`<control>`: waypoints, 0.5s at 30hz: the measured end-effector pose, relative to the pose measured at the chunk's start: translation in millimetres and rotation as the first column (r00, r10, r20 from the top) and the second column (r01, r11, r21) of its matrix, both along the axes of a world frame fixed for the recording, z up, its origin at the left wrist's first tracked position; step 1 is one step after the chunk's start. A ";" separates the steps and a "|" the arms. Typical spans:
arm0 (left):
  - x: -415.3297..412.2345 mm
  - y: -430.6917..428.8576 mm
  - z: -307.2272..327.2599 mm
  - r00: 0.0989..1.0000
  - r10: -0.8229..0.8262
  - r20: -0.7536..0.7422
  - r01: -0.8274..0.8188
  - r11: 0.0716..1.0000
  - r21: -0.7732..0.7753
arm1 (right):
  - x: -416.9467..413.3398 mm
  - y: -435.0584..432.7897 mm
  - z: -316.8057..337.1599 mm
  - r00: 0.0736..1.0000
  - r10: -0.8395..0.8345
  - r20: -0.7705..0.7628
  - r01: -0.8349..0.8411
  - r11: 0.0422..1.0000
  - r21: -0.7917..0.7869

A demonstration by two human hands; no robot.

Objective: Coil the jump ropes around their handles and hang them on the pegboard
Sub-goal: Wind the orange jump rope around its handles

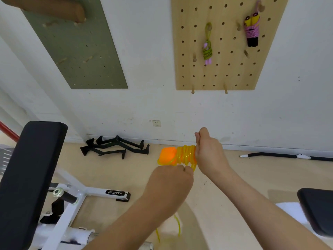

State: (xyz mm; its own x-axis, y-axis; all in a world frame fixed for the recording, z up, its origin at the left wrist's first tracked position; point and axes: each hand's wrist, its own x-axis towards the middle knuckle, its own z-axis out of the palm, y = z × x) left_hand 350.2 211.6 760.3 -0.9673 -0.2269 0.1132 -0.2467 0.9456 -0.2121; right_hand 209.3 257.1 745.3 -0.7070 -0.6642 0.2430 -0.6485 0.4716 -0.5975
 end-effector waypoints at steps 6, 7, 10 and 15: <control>-4.5 -27.9 36.7 0.973 -0.193 -0.127 0.198 0.980 0.022 | 12.4 12.3 11.1 0.952 0.305 -0.010 -0.300 0.943 0.142; -7.1 -31.5 41.8 0.984 -0.141 -0.110 0.147 0.988 0.048 | 13.6 14.7 14.0 0.937 0.348 -0.011 -0.345 0.934 0.095; -8.7 -44.1 47.1 0.976 0.013 -0.215 0.063 0.938 0.341 | 13.5 20.6 19.6 0.910 0.399 0.111 -0.384 0.914 -0.134; -9.4 -54.8 39.5 0.948 0.182 -0.261 0.089 0.635 0.767 | 11.2 26.4 23.3 0.898 0.422 0.127 -0.374 0.882 -0.286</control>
State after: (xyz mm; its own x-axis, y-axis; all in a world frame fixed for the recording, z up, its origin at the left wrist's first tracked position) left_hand 340.8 156.9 799.9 -0.9026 -0.4055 0.1449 -0.2143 0.7150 0.6655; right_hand 220.6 283.5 768.5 -0.4426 -0.8336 0.3306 -0.6194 0.0176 -0.7849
